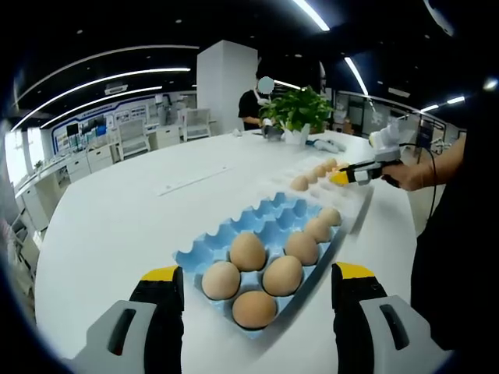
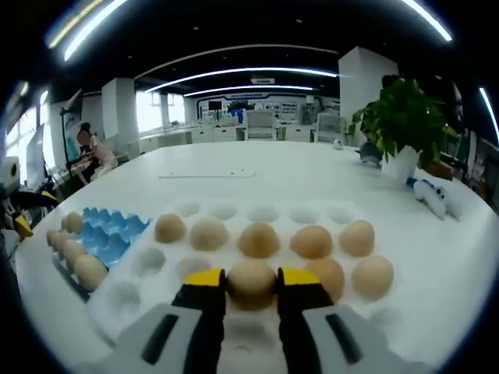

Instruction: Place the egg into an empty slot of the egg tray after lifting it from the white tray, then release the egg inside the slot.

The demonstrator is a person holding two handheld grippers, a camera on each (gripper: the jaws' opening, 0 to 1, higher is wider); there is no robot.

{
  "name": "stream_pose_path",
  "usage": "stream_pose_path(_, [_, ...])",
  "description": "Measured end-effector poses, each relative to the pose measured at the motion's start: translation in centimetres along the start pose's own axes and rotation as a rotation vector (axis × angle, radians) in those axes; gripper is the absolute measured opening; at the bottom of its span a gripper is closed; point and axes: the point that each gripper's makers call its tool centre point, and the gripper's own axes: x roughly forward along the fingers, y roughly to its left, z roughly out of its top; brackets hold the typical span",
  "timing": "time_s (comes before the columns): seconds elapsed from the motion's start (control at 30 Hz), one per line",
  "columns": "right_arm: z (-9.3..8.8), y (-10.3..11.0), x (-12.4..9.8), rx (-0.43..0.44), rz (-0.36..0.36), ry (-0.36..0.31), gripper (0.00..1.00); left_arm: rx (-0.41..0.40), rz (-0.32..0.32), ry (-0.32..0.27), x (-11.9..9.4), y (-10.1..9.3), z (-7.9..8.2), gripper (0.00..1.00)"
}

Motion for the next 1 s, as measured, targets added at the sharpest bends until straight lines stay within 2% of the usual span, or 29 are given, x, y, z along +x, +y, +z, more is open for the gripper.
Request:
stream_pose_path(0.37, [2.9,1.6,-1.1,0.016,0.054,-0.065,0.25,0.002,0.001,0.011,-0.1,0.0,-0.3,0.77])
stream_pose_path(0.6, [4.4,5.4,-1.0,-0.003,0.156,-0.088,0.25,0.001,0.006,0.01,-0.1,0.2,-0.3,0.77])
stream_pose_path(0.8, [4.6,8.8,-0.6,0.002,0.243,-0.086,0.25,-0.001,0.007,0.01,-0.2,0.1,-0.2,0.77])
stream_pose_path(1.0, [4.6,11.1,-0.2,-0.015,0.297,-0.073,0.25,0.0,0.008,0.011,-0.2,0.2,-0.2,0.77])
